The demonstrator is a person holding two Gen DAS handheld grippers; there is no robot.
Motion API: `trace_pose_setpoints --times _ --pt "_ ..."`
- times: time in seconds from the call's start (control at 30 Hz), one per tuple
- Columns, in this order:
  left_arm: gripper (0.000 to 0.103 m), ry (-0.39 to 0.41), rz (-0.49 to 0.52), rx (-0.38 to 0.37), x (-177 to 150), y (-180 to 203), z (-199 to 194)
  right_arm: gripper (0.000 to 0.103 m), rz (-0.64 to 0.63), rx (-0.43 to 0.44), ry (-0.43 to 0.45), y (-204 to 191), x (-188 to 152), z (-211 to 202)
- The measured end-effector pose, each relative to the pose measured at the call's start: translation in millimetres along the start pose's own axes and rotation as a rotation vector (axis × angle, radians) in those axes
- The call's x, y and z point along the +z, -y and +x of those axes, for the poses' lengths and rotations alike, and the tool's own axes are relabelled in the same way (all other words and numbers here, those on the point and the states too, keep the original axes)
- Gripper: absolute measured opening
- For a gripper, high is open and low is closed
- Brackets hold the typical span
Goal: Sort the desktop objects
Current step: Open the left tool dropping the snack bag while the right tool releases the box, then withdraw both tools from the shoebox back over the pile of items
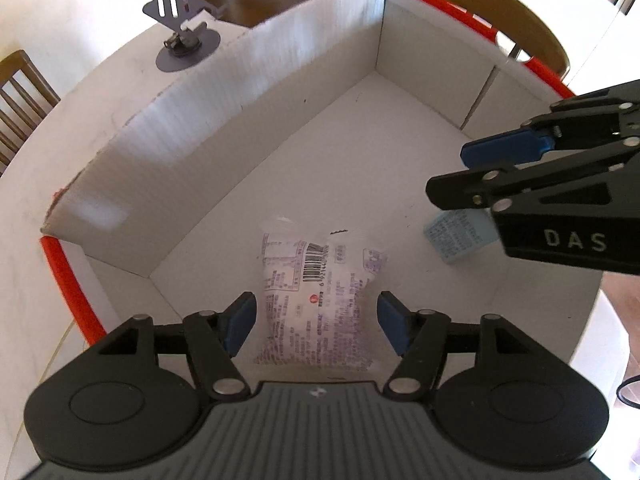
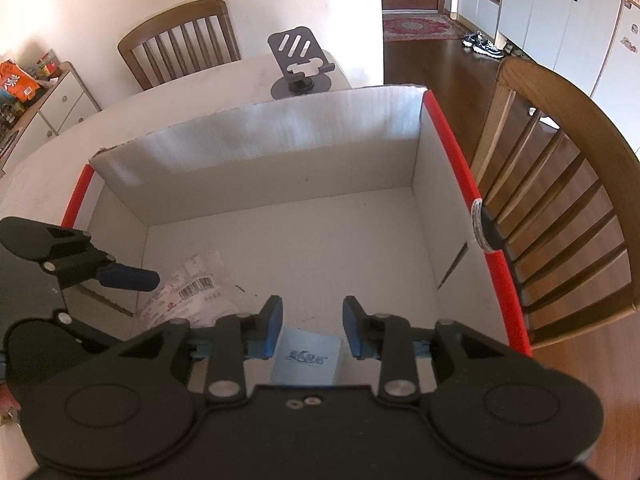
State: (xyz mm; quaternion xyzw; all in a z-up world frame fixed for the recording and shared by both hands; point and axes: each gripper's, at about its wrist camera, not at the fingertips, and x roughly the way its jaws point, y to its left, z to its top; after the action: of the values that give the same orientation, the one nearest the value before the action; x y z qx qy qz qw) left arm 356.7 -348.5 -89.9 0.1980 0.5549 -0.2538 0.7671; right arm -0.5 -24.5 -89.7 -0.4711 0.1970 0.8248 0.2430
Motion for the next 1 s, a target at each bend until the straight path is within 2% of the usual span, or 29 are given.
trace_pose_setpoints --times 0.3,1.0 --pt "0.066 0.065 -0.039 -0.018 1 -3 -28 0.041 -0.009 0.009 0.025 -5 -1 -24" --pt "0.066 0.212 -0.085 -0.054 -59 1 -116 0.045 -0.029 0.038 0.086 -39 -31 -88"
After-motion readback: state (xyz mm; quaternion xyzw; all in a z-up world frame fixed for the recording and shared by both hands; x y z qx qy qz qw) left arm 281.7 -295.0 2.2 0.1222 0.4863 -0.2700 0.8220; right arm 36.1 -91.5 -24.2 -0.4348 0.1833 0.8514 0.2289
